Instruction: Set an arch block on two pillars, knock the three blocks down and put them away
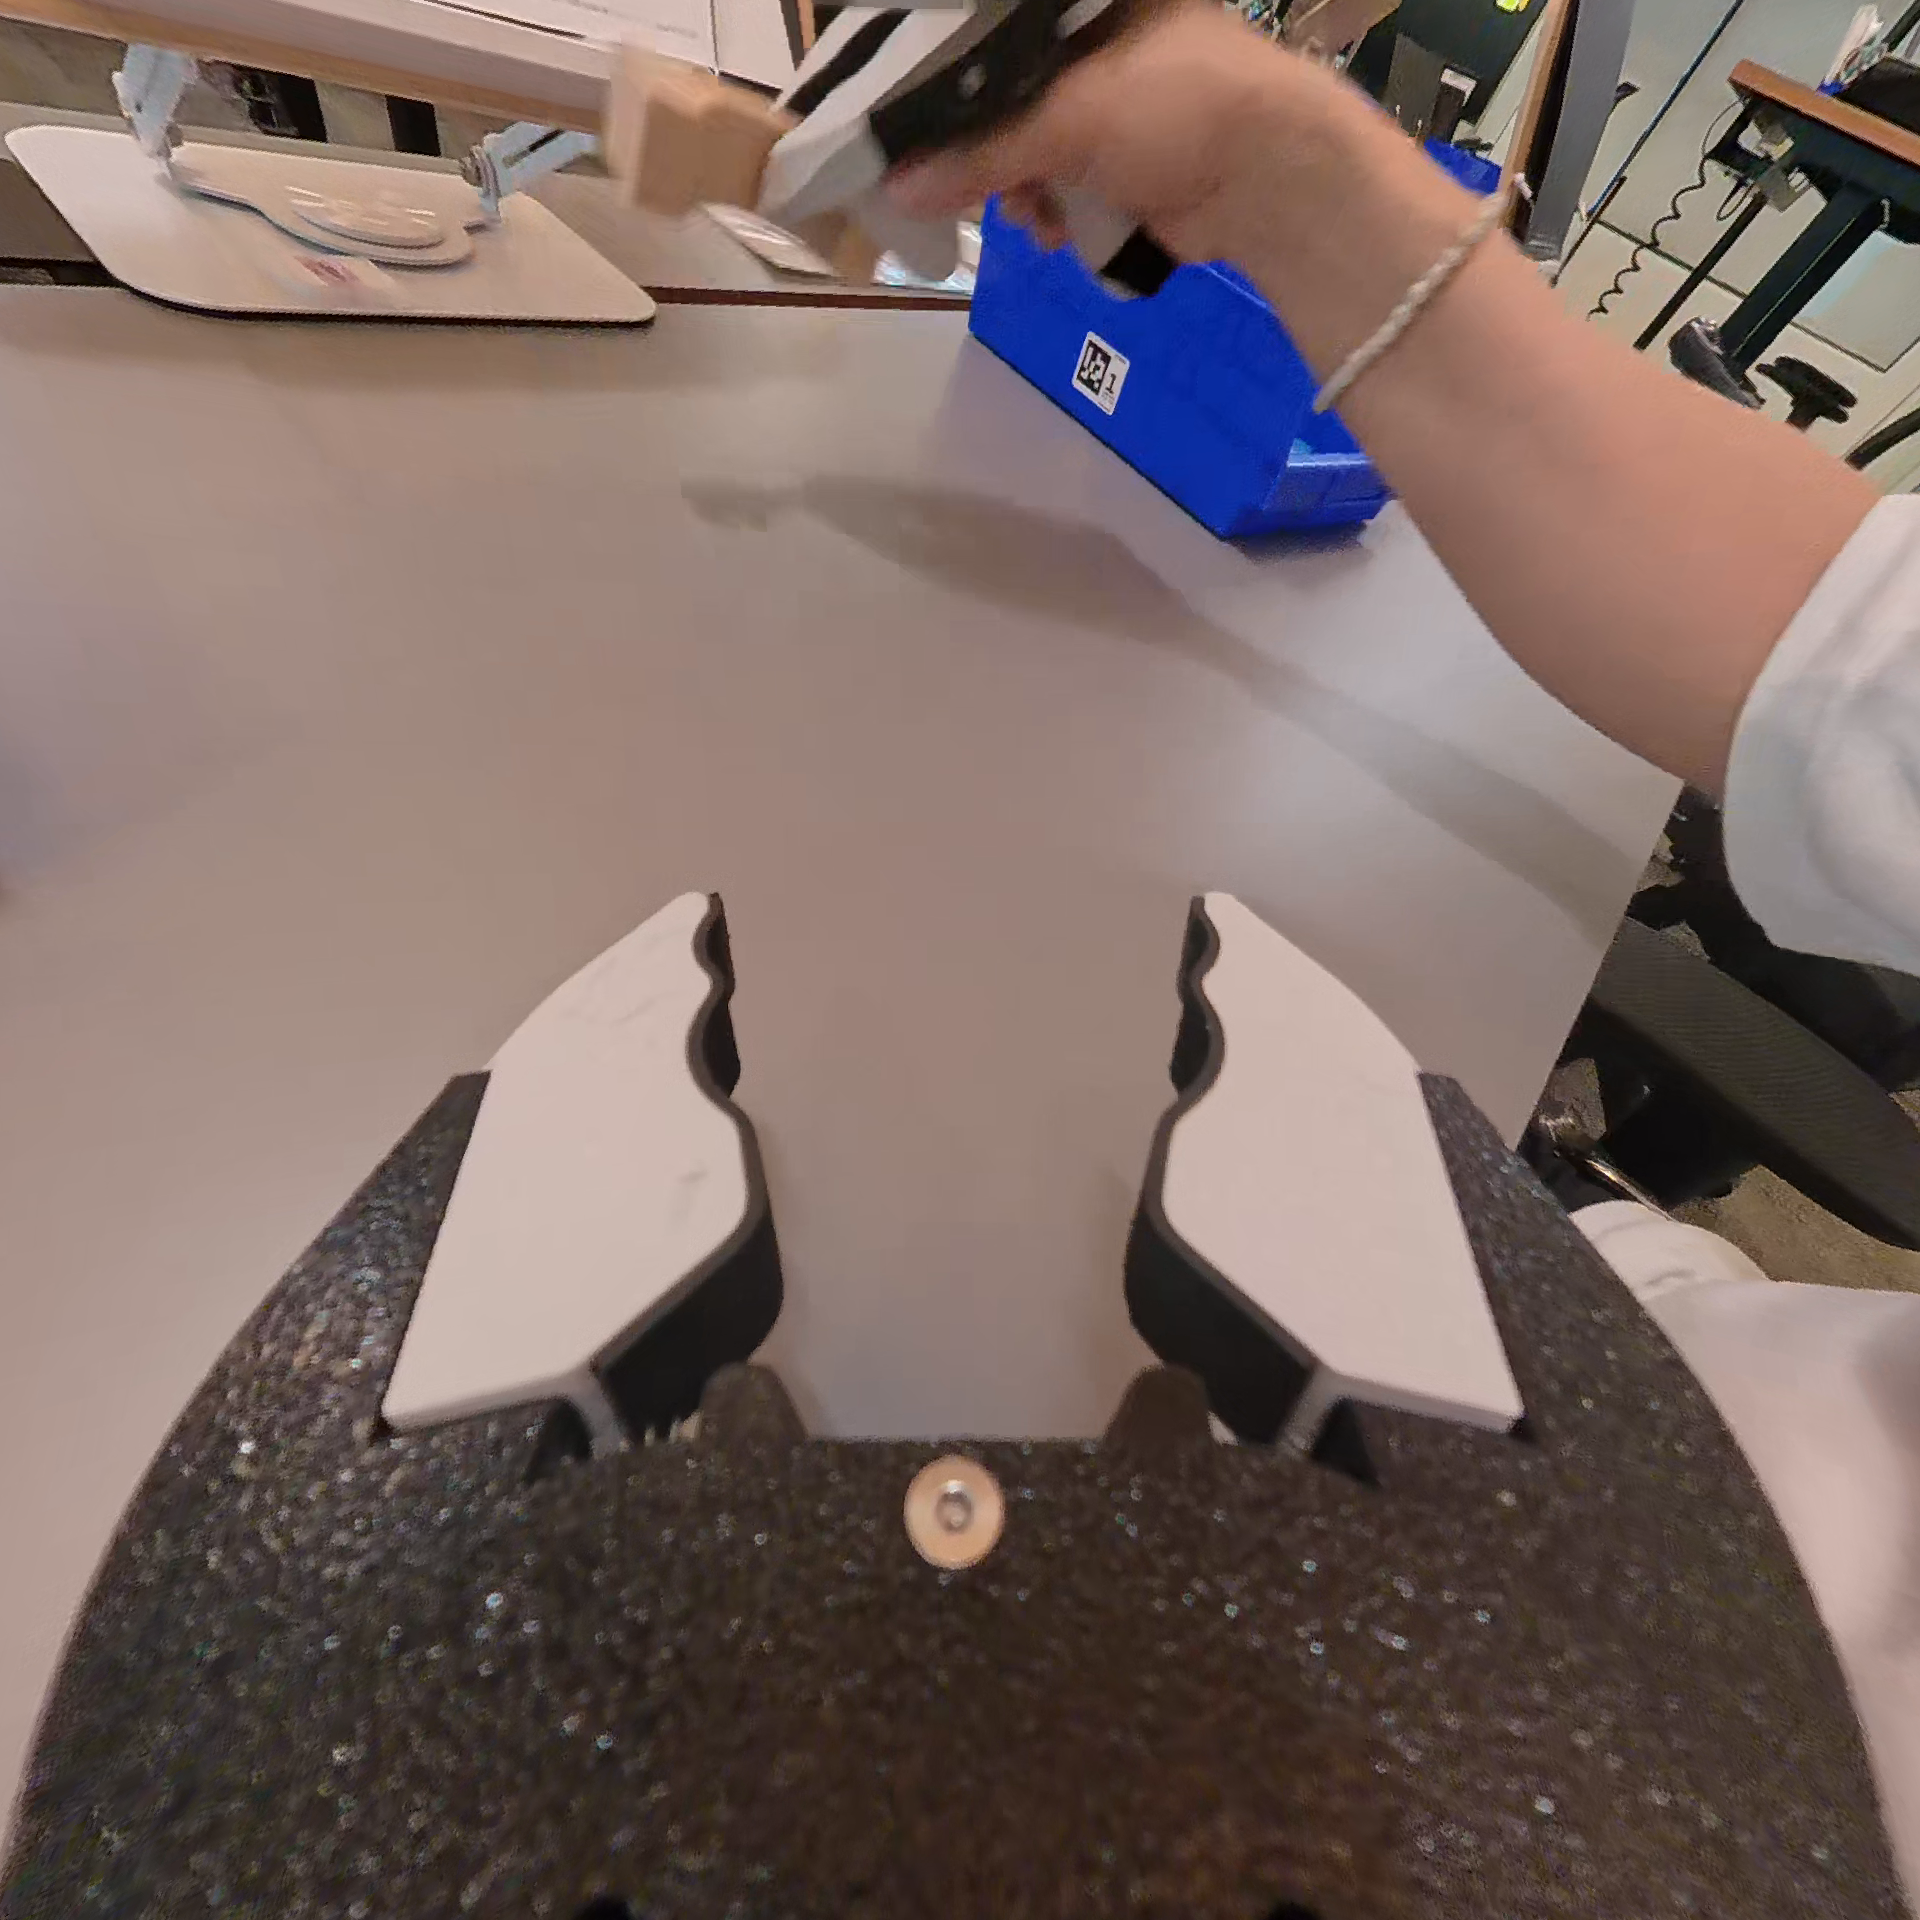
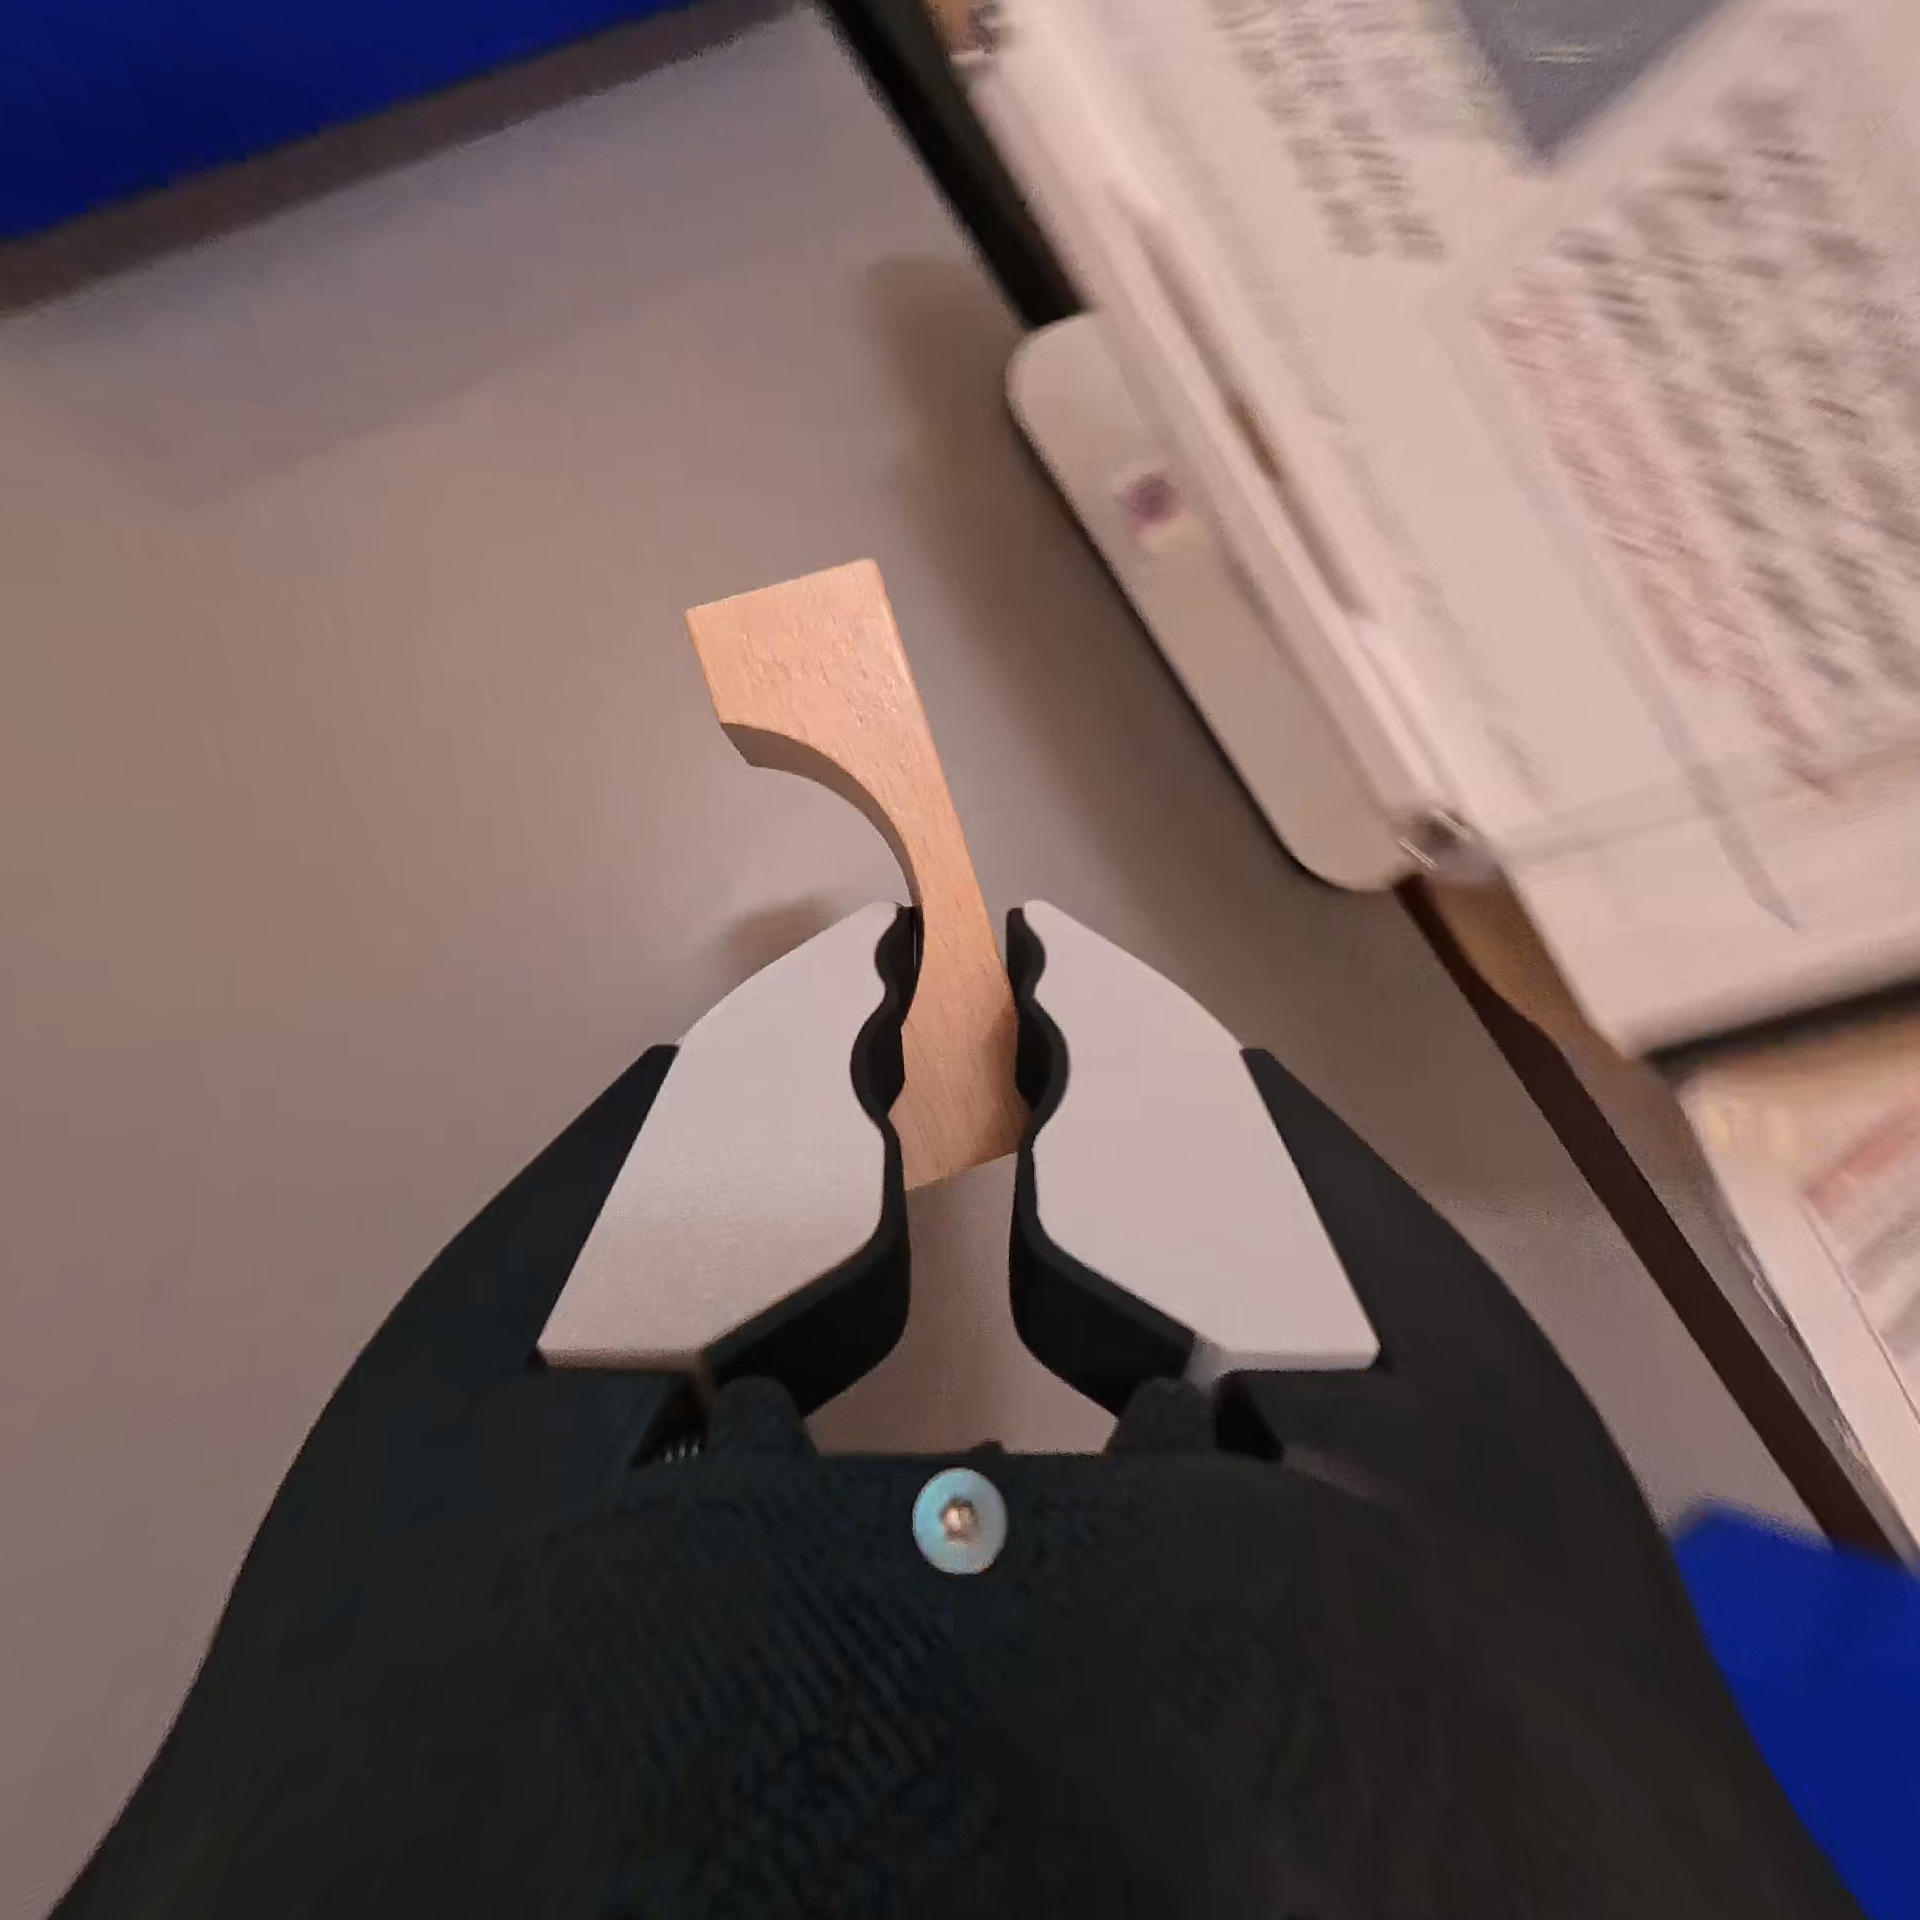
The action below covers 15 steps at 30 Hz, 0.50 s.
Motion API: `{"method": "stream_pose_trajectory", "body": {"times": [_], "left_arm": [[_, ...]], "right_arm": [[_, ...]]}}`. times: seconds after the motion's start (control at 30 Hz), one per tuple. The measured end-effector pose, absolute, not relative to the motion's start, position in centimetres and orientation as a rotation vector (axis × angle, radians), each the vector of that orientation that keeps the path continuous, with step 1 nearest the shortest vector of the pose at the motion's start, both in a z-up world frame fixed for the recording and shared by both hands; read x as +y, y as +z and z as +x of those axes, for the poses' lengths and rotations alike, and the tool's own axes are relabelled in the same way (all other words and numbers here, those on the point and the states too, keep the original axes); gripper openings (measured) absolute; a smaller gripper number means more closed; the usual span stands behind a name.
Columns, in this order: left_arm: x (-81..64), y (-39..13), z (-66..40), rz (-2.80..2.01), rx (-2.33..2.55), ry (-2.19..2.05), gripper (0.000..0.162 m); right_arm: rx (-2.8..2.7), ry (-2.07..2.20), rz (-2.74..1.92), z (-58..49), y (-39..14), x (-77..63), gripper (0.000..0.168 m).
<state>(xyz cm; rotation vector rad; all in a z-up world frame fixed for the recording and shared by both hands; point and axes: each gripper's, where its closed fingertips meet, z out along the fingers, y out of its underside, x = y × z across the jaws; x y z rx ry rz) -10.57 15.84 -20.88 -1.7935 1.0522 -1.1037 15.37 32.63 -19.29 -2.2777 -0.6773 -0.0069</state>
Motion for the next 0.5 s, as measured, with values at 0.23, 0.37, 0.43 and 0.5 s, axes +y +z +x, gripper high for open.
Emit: {"method": "stream_pose_trajectory", "body": {"times": [0.23, 0.37, 0.43, 0.5], "left_arm": [[14.6, -20.3, -8.8, -1.762, 1.088, -1.120, 0.082], [13.6, -20.1, -7.3, -1.736, 1.110, -1.150, 0.082], [13.0, -20.0, -6.5, -1.732, 1.127, -1.174, 0.082], [12.3, -19.9, -6.0, -1.726, 1.147, -1.178, 0.082]], "right_arm": [[-0.156, -0.224, -2.307, 32.2, -13.1, 22.0, 0.017], [0.103, -0.252, -2.401, 39.7, -15.4, 16.6, 0.017], [0.173, -0.244, -2.463, 42.0, -17.7, 14.7, 0.017], [0.216, -0.273, -2.525, 43.7, -19.9, 13.4, 0.017]]}}
